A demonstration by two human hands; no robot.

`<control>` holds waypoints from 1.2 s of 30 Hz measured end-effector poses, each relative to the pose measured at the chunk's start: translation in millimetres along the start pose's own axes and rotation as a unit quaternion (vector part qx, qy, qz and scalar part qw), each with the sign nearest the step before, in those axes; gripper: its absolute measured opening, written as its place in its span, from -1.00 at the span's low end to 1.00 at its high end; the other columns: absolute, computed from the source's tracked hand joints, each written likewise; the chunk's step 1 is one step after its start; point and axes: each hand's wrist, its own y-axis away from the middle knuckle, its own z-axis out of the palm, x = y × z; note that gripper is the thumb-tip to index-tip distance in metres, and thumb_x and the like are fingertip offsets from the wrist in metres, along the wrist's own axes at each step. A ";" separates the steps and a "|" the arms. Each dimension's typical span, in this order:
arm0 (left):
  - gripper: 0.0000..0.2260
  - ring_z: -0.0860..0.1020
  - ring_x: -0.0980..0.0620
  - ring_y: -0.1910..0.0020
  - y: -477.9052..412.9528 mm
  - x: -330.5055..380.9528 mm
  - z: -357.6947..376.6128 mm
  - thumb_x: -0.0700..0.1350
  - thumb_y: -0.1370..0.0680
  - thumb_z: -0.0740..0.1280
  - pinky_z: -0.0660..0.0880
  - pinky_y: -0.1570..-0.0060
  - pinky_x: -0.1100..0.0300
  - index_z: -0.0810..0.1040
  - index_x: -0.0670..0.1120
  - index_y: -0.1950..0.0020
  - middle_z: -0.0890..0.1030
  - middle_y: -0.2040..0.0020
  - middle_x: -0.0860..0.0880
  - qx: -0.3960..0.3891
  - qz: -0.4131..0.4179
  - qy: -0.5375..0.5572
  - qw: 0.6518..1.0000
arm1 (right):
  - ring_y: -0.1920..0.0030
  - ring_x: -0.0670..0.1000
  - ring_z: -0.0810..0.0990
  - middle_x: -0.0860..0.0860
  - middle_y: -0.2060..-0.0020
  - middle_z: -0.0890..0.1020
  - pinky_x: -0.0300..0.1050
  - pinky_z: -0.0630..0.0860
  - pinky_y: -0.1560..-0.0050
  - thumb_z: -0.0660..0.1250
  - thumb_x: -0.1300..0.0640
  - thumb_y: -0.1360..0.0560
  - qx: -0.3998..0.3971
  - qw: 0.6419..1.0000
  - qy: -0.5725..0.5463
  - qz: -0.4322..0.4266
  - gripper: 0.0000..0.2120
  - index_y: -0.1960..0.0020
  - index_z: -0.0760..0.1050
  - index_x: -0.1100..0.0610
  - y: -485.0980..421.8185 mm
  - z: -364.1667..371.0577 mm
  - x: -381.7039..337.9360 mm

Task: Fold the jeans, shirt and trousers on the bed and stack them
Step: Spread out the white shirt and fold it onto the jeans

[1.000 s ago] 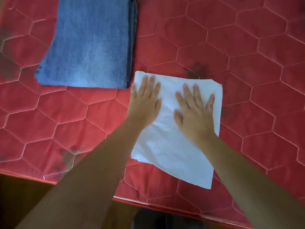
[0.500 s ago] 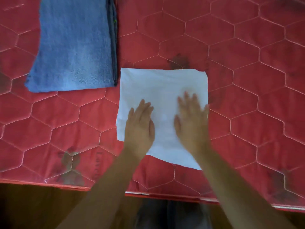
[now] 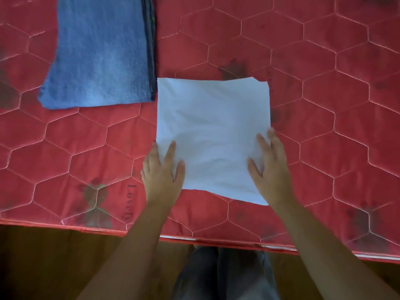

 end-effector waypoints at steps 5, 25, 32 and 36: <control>-0.45 0.35 0.11 -0.13 -13.0 14.3 -20.7 -0.04 -0.51 0.33 0.26 -0.12 0.32 0.19 0.21 -0.44 0.28 -0.31 -0.05 -0.027 -0.096 0.214 0.972 | -0.20 -0.24 0.27 -0.13 -0.22 0.26 -0.35 0.21 -0.24 0.37 0.17 -0.46 -0.029 0.969 -0.194 0.153 -0.31 -0.46 0.12 -0.11 -14.9 -12.3 -16.6; -0.49 0.51 0.11 -0.14 -16.5 83.4 -36.6 -0.36 -0.47 0.32 0.46 -0.17 0.22 0.43 0.20 -0.23 0.53 -0.18 0.12 0.007 -0.159 0.445 0.881 | -0.31 -0.10 0.42 -0.11 -0.30 0.45 0.02 0.36 -0.36 0.32 0.38 -0.44 0.025 0.909 -0.355 0.219 -0.45 -0.31 0.38 -0.07 -26.4 -51.1 -23.5; -0.56 0.49 0.37 0.00 -47.1 118.7 -84.0 -0.36 -0.46 0.33 0.44 -0.08 0.45 0.49 0.16 -0.13 0.52 -0.05 0.25 0.058 -0.114 0.465 0.876 | -0.24 -0.16 0.45 -0.26 -0.18 0.46 -0.05 0.39 -0.33 0.31 0.37 -0.45 0.040 0.923 -0.339 0.174 -0.49 -0.28 0.40 -0.08 -64.9 -91.8 -70.5; -0.60 0.54 0.25 -0.03 -76.5 105.0 -114.7 -0.34 -0.46 0.34 0.49 -0.06 0.31 0.53 0.20 0.00 0.54 -0.03 0.24 0.092 -0.098 0.486 0.863 | -0.18 -0.25 0.47 -0.35 -0.13 0.46 -0.21 0.45 -0.24 0.33 0.34 -0.45 0.052 0.924 -0.354 0.135 -0.49 -0.26 0.40 -0.13 -98.4 -83.6 -108.8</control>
